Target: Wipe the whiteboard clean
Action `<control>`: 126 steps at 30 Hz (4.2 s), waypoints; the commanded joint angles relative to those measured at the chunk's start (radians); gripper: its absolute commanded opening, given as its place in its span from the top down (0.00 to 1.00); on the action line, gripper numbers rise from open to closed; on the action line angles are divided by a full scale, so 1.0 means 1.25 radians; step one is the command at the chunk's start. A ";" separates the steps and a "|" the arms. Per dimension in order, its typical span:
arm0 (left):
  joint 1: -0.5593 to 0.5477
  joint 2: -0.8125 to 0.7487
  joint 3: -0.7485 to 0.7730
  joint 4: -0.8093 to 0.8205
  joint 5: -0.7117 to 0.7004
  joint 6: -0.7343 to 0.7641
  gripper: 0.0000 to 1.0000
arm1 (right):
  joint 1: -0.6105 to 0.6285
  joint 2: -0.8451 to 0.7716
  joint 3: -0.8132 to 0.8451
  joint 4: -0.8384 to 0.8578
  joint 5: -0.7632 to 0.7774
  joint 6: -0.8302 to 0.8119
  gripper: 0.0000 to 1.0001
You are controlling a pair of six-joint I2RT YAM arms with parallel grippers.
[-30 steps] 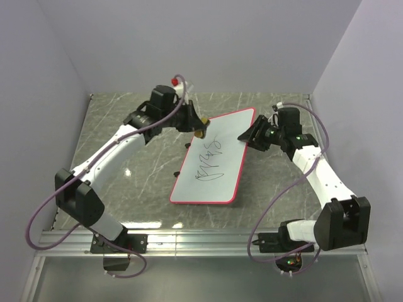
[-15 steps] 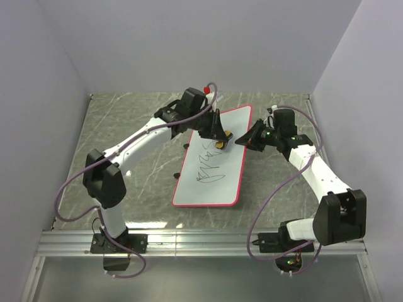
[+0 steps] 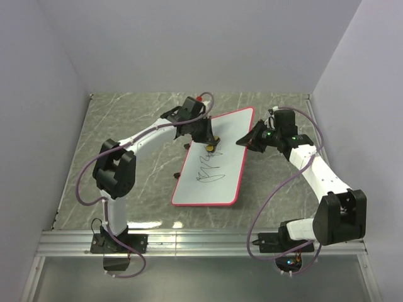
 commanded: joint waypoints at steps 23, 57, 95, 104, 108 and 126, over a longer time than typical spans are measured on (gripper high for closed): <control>-0.023 0.005 -0.008 0.179 0.073 -0.094 1.00 | 0.018 -0.013 0.036 -0.009 -0.037 -0.095 1.00; 0.045 0.004 -0.066 0.077 0.045 -0.050 1.00 | 0.025 0.001 0.038 0.001 -0.024 -0.077 1.00; 0.089 -0.138 -0.337 0.174 -0.017 -0.172 1.00 | 0.035 -0.014 0.025 -0.008 -0.021 -0.081 1.00; -0.108 -0.217 -0.278 0.190 -0.033 -0.275 1.00 | 0.035 0.030 0.062 0.009 -0.038 -0.058 1.00; -0.137 -0.252 -0.295 0.204 -0.038 -0.311 1.00 | 0.034 0.047 0.066 0.022 -0.049 -0.039 1.00; 0.072 -0.297 -0.626 0.309 -0.043 -0.255 1.00 | 0.036 0.056 0.077 0.001 -0.051 -0.053 1.00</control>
